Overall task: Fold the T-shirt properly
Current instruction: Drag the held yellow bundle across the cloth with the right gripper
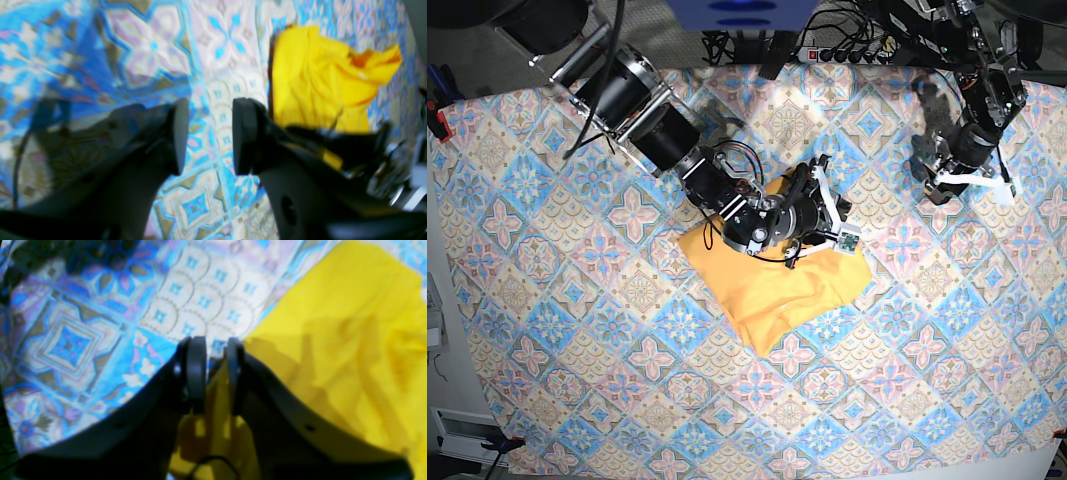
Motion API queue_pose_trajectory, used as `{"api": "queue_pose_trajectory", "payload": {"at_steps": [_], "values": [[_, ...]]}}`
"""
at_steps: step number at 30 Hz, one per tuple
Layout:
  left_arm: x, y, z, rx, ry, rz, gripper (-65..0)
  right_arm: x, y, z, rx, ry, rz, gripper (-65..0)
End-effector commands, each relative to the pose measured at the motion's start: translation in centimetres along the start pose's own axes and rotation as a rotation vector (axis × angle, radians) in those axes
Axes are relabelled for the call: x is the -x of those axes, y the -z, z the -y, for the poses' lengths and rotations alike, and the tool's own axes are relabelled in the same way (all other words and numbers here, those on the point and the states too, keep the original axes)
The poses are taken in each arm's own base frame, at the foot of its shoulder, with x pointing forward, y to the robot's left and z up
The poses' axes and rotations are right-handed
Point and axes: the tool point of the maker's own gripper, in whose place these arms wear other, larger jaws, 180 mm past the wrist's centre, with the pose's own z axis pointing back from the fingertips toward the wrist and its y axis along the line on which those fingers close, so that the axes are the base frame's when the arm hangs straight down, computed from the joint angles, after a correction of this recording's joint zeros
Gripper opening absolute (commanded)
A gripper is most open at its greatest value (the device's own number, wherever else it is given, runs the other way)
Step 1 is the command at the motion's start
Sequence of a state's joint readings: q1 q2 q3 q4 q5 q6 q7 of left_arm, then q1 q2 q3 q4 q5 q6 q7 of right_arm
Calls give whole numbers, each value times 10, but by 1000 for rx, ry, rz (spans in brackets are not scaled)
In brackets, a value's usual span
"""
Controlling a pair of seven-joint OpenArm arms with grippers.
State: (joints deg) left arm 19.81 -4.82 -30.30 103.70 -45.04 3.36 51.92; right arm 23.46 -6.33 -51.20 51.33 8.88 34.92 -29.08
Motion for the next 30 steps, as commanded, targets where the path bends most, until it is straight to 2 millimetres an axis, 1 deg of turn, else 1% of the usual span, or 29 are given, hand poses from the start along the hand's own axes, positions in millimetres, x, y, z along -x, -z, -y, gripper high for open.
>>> {"api": "queue_pose_trajectory", "payload": {"at_steps": [1, 4, 6, 8, 9, 12, 16, 19, 21, 22, 24, 27, 30], "values": [[-7, -5, 4, 22, -1, 22, -440, -25, -1, 5, 1, -4, 71, -562], [-10, -8, 5, 30, -12, 31, -440, -16, 4, 6, -3, 35, 87, -564], [-7, -10, 0, 20, -13, 23, -440, -9, 5, 16, 8, 58, 93, -563], [-6, -11, -1, 17, -13, 21, -440, -11, 8, 21, 12, 75, 108, -561], [-5, -11, -1, 20, -16, 19, -440, -12, 8, 25, 17, 81, 114, -562], [-5, -11, 1, 31, -27, 17, -440, -5, 4, 48, 50, 104, 118, -561], [-1, -13, -2, 26, -29, 9, -440, 0, -4, 72, 93, 130, 129, -561], [-1, -13, -3, 24, -29, 8, -440, -5, -16, 102, 179, 173, 163, -559], [-1, -13, -3, 24, -29, 8, -440, 2, -30, 125, 235, 209, 168, -559], [-1, -13, -3, 24, -29, 8, -440, 4, -37, 133, 253, 221, 175, -559], [-1, -13, -3, 24, -29, 8, -440, 7, -45, 143, 276, 235, 177, -559], [-1, -13, -3, 24, -29, 8, -440, 19, -55, 154, 303, 245, 161, -559], [-1, -13, -3, 24, -29, 8, -440, 37, -69, 168, 339, 250, 136, -559]]}}
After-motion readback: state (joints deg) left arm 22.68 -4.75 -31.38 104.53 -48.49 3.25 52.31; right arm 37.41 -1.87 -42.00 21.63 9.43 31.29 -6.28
